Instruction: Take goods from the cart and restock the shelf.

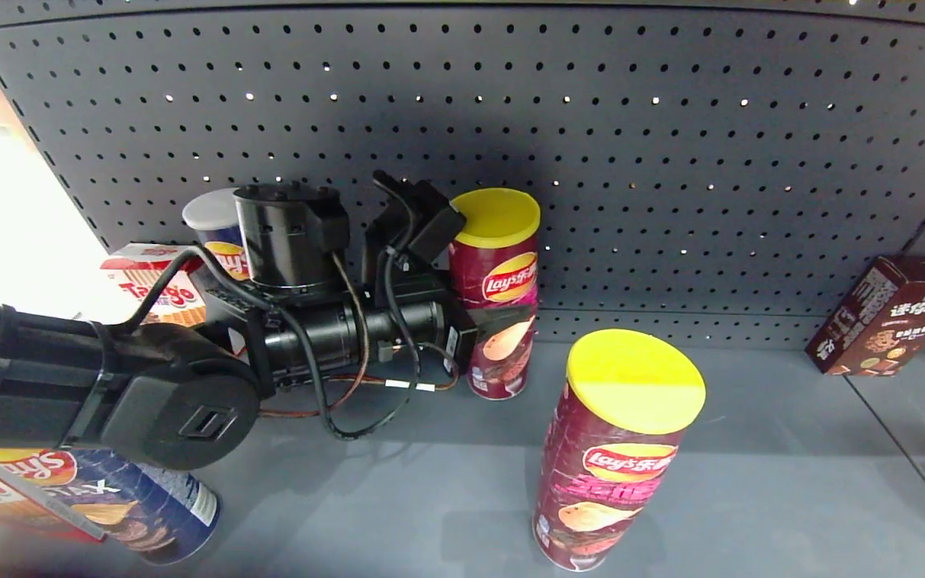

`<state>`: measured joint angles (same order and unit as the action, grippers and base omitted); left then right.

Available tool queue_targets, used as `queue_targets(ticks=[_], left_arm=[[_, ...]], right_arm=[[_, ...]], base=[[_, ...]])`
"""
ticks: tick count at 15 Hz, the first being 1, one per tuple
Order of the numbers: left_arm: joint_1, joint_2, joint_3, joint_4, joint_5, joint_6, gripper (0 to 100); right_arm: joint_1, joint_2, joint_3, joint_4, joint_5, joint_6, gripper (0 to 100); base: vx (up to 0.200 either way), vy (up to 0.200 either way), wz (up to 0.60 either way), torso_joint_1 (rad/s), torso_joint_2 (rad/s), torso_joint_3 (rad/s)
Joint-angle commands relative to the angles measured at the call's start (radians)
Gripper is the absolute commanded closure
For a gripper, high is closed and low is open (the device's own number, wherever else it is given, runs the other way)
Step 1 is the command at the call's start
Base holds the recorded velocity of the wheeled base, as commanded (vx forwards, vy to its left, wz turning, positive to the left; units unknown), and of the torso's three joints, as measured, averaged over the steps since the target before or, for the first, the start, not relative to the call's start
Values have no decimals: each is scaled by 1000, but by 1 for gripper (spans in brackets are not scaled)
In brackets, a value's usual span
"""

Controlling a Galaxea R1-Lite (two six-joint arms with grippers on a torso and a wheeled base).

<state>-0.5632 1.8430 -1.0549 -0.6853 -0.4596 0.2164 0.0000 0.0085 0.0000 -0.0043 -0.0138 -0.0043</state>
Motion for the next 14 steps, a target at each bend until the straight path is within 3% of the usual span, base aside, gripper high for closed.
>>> queue_targets(ticks=[1,10,12,14], left_arm=[[-9,35,-25,-2,-1,0,100],[-12,94,-96,9,-53,1,100],[-9,96,-137,76,-57,5,100],[-1,111,-195,141,-60,37,100]], right_arm=[[0,1,0,0,0,0,0],[0,1,0,0,0,0,0],[0,1,0,0,0,0,0],[0,1,0,0,0,0,0]], base=[[0,0,0,0,0,0],[0,0,0,0,0,0],[0,0,0,0,0,0],[0,0,0,0,0,0]])
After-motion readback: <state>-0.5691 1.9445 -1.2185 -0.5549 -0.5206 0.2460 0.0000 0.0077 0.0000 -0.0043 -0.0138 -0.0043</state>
